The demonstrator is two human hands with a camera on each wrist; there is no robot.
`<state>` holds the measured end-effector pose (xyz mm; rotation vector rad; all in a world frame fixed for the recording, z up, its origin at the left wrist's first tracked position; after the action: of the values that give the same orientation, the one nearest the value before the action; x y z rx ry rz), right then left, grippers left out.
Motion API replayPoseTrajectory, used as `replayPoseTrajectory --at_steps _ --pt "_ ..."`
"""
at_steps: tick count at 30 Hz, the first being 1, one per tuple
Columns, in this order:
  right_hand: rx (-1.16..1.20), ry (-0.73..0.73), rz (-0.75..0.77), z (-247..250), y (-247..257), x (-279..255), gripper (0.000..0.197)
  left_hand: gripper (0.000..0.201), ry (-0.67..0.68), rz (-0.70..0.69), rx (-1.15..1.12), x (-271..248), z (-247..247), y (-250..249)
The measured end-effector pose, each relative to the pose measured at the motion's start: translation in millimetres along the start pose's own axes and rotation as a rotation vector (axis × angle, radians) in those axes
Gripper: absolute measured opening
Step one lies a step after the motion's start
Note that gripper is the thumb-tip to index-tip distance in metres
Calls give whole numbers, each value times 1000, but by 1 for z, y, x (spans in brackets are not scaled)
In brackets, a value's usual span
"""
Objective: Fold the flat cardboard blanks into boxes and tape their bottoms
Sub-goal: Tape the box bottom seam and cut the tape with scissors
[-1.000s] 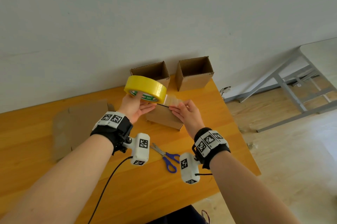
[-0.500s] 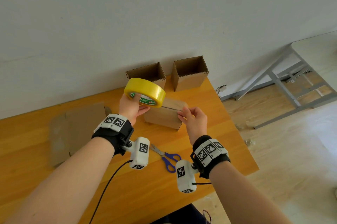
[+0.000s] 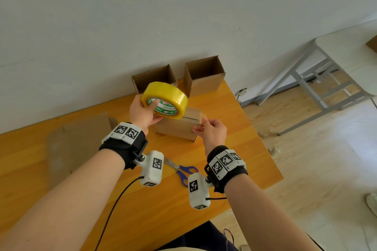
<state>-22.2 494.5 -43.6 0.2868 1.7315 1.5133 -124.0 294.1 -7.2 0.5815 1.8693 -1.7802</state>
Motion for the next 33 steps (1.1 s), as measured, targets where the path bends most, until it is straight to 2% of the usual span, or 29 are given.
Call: replayPoseTrajectory --at_steps 9,17,24,33 --pt "56 -10 -51 -2 -2 1 14 23 -24 -55 98 0 -5 -2" --pt "-286 37 -76 4 -11 5 22 25 -39 -61 128 0 -5 -1" --pt "-367 140 -170 -4 -12 7 32 28 -46 -39 125 2 -3 -3" --pt "-466 234 -180 -16 -9 11 22 21 -78 -33 97 -3 4 -1"
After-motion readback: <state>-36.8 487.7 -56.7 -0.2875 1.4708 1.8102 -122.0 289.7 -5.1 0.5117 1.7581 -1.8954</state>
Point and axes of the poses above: each hand's wrist, its own x-axis towards the middle knuckle, its own z-axis out of the back of the hand, y = z × x, the point moved 7 cm from there along x, towards the middle knuckle, and after that the axes turned 9 degrees about z, right-handed, at the moved point
